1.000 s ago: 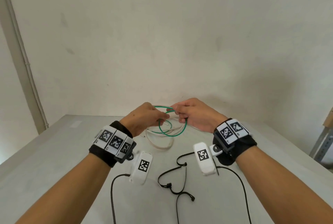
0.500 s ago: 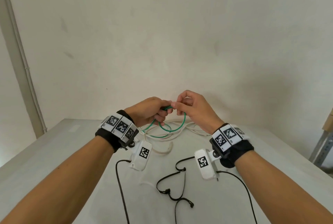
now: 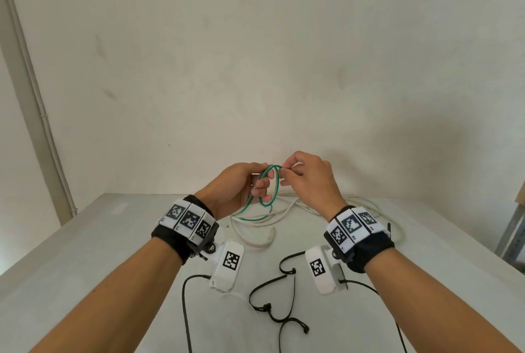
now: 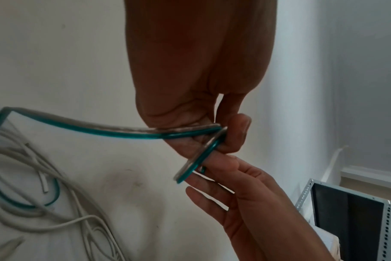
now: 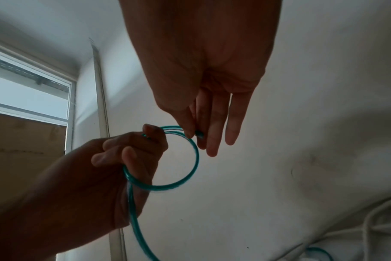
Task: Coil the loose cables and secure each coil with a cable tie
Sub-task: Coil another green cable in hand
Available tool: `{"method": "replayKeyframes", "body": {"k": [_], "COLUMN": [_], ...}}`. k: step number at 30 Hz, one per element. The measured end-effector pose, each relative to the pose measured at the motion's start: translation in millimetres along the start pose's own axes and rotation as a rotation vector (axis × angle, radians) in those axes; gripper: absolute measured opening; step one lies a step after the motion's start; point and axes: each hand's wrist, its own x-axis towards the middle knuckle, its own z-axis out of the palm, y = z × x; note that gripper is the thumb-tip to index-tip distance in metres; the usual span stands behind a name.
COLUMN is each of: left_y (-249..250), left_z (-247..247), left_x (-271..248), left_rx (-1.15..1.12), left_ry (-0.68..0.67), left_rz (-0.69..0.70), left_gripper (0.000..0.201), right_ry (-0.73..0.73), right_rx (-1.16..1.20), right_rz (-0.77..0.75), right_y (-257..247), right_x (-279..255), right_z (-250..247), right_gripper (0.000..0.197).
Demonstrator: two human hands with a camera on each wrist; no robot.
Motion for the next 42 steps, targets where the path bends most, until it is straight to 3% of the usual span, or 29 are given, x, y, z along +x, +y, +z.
{"method": "replayKeyframes", "body": {"k": [8,13,21,25,32,34,37,42], "left_y": [-3.0,-3.0,-14.7,-17.6,-22.2,-22.9,-21.0,-10.3], "left_z": [4.2,1.0,-5.1,-3.6,-6.0,-7.2,-7.4,-6.9], "left_x": [0.4,4.0,7.8,8.9,5.9,6.2,5.6,6.1], "left_rx": [-0.071,-0.108,-0.043,-0.073,-0.322,-0.362,-0.339,-0.21], "left_ry": [0.04,0.086,0.192,0.126,-0.071,-0.089,-0.108,-0.144], "left_rz": [0.005,0.043,0.053,0.051,-0.03,-0.035,-0.041,-0.15], "left_gripper": [0.029,0.029,0.031,0.032,0.035,0.033,0.029,0.027], "right_ry": [0.047,-0.202,-0.478,-0.394,-0.299,-0.282,-0.24,-0.194], "right_rx": [0.038,0.143,0.298,0.199,-0.041,0.011,0.088,-0.142], "right_rz": [0.172,0.284,0.312,0.263,0.102,0.094,0.077,-0.165], "right_y": [-0.6,-8.7,-8.1,-6.0,-2.9,-2.6,0.0,7.6], "right_x": [0.4,-4.7,-11.6,-10.5,-7.3,-7.1,-6.5,-4.3], "right_z": [3.9,4.0,-1.4,4.7,8.4,9.0,11.2,18.7], "right_gripper": [0.004,0.004,0.01,0.02,0.025,0.022,0.017,0.022]}}
